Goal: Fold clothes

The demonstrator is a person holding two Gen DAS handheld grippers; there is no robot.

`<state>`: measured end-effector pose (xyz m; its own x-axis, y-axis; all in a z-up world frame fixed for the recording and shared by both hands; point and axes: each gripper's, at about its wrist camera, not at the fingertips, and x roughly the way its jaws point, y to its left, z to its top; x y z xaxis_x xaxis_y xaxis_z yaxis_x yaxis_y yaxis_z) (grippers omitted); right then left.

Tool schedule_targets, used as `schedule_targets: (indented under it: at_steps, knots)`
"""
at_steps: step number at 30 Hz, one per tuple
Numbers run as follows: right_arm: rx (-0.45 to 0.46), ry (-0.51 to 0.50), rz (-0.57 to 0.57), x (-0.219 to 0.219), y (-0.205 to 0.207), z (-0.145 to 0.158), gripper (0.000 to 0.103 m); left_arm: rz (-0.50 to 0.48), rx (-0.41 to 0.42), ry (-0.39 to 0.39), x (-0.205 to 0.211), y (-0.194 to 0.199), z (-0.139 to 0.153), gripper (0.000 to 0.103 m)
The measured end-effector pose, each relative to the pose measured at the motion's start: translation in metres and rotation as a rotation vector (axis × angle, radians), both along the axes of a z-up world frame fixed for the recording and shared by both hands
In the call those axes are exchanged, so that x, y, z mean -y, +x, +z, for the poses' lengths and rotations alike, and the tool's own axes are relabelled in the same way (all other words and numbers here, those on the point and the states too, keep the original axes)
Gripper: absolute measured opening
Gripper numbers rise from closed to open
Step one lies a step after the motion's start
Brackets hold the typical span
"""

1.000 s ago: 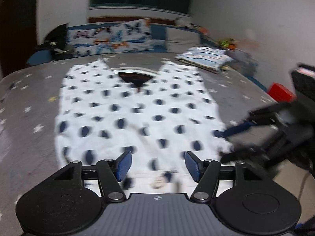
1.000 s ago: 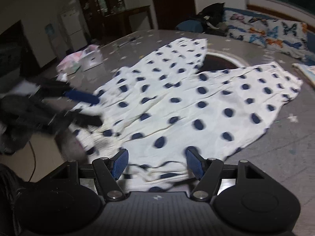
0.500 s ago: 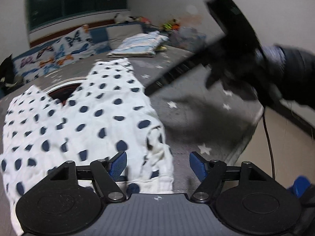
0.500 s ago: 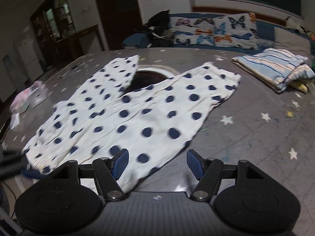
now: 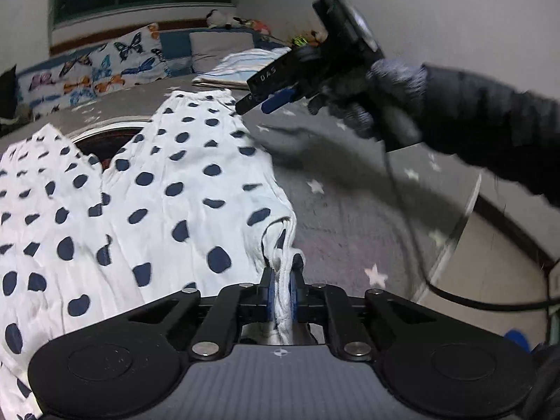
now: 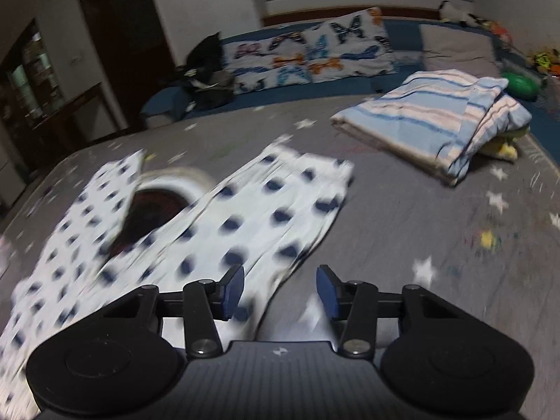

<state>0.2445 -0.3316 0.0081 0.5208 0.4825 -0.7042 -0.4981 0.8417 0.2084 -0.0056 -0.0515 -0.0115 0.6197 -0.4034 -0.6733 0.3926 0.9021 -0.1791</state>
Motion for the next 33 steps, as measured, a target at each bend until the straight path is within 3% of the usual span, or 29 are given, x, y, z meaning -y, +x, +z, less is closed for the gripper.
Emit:
schedule_targets:
  at_steps: [5, 12, 14, 16, 20, 28, 33]
  knots:
    - [0.000, -0.009, -0.080, -0.012, 0.054, -0.011, 0.042, 0.047, -0.030, -0.099, -0.021, 0.011, 0.007, 0.010]
    - [0.023, -0.048, -0.122, -0.028, 0.091, -0.028, 0.036, 0.046, -0.048, -0.139, -0.030, 0.022, 0.006, 0.010]
    - [0.034, -0.054, -0.128, -0.031, 0.096, -0.029, 0.029, 0.046, -0.053, -0.152, -0.033, 0.024, 0.005, 0.010]
    - [0.039, -0.063, -0.138, -0.033, 0.100, -0.029, 0.015, 0.047, -0.056, -0.164, -0.035, 0.026, 0.005, 0.009]
    - [0.043, -0.064, -0.179, -0.032, 0.105, -0.025, 0.002, 0.056, -0.044, -0.189, -0.041, 0.023, 0.007, 0.007]
    - [0.089, -0.048, -0.165, -0.057, 0.107, 0.025, 0.002, 0.121, -0.006, -0.282, -0.071, 0.008, 0.020, 0.005]
    - [0.128, -0.003, -0.110, -0.108, 0.104, 0.067, 0.002, 0.200, 0.013, -0.352, -0.102, -0.010, 0.027, 0.005]
